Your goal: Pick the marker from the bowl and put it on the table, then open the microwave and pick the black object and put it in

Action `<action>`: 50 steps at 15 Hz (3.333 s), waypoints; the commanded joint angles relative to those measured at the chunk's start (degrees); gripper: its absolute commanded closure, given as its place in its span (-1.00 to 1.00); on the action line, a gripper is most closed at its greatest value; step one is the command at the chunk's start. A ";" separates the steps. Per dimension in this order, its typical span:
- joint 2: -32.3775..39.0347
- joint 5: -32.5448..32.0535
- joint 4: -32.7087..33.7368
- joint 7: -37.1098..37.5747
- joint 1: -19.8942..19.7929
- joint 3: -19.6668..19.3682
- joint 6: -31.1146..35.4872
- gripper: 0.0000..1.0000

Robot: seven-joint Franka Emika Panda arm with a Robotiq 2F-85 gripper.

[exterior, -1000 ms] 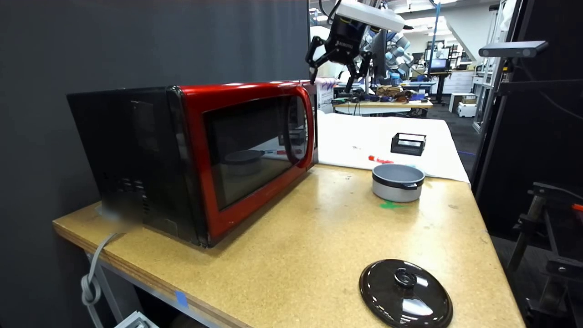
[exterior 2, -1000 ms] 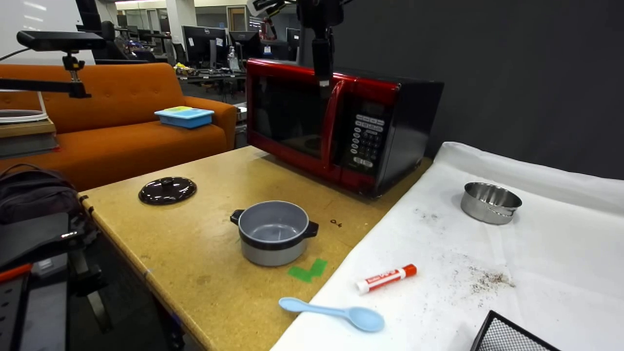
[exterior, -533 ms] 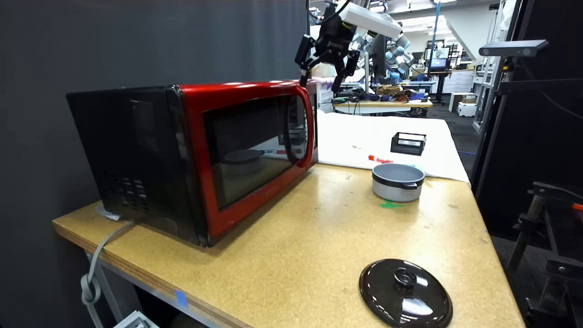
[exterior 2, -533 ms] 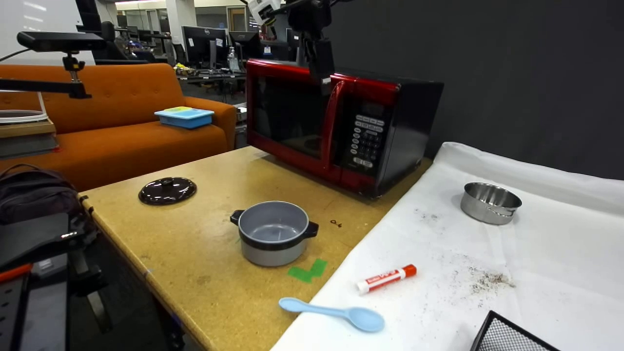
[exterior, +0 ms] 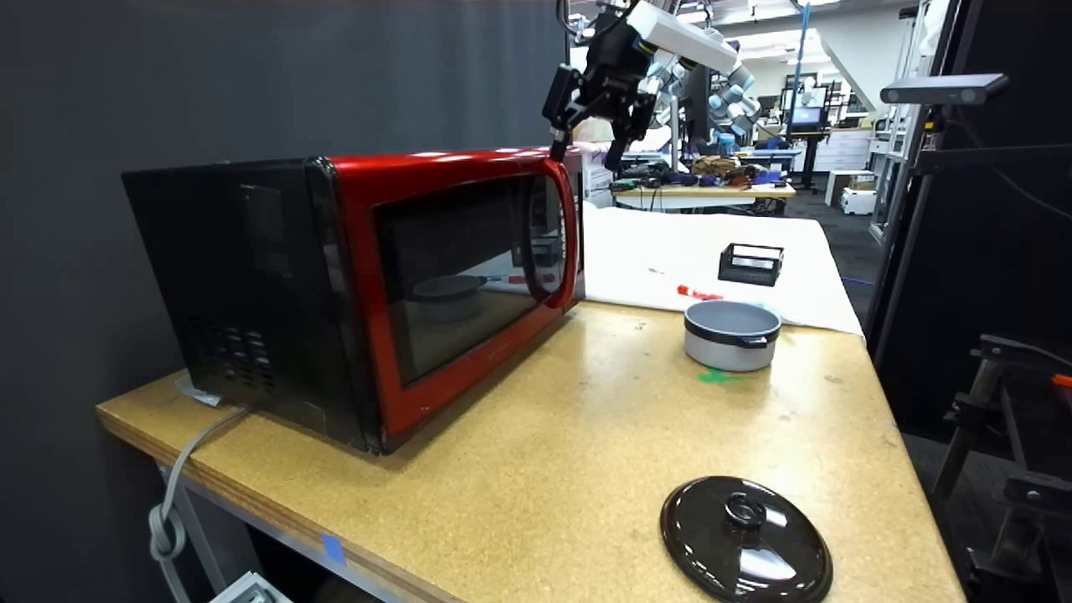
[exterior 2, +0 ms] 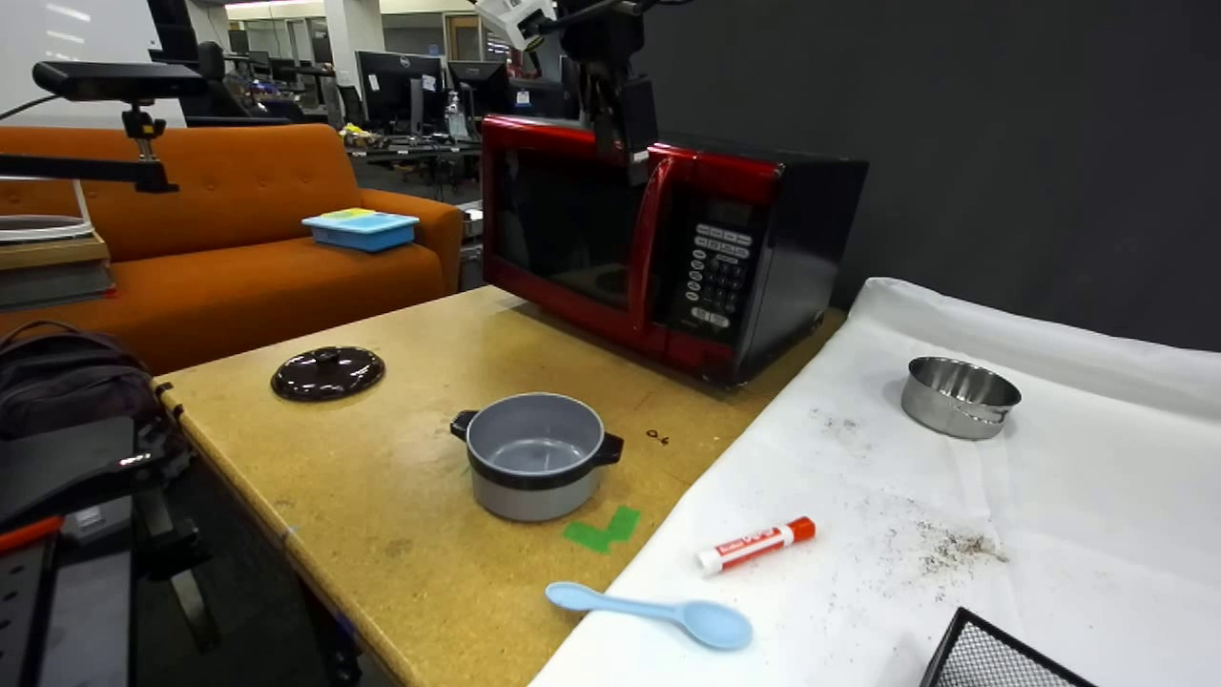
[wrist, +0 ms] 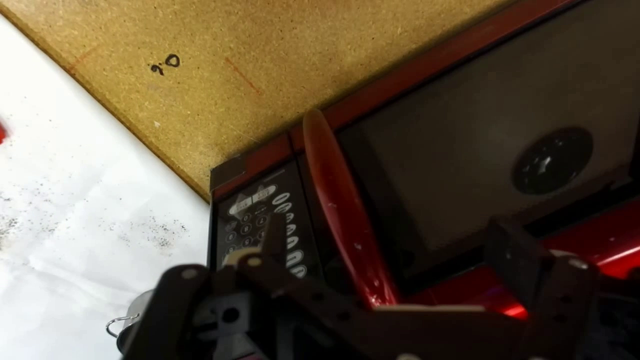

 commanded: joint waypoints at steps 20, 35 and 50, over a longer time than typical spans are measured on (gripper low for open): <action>10.47 2.01 8.90 -29.09 -6.66 3.86 -0.18 0.11; 6.63 0.92 2.55 -27.42 -5.68 3.54 3.20 0.86; -1.60 -5.41 -15.04 -15.73 2.02 -5.38 21.42 0.86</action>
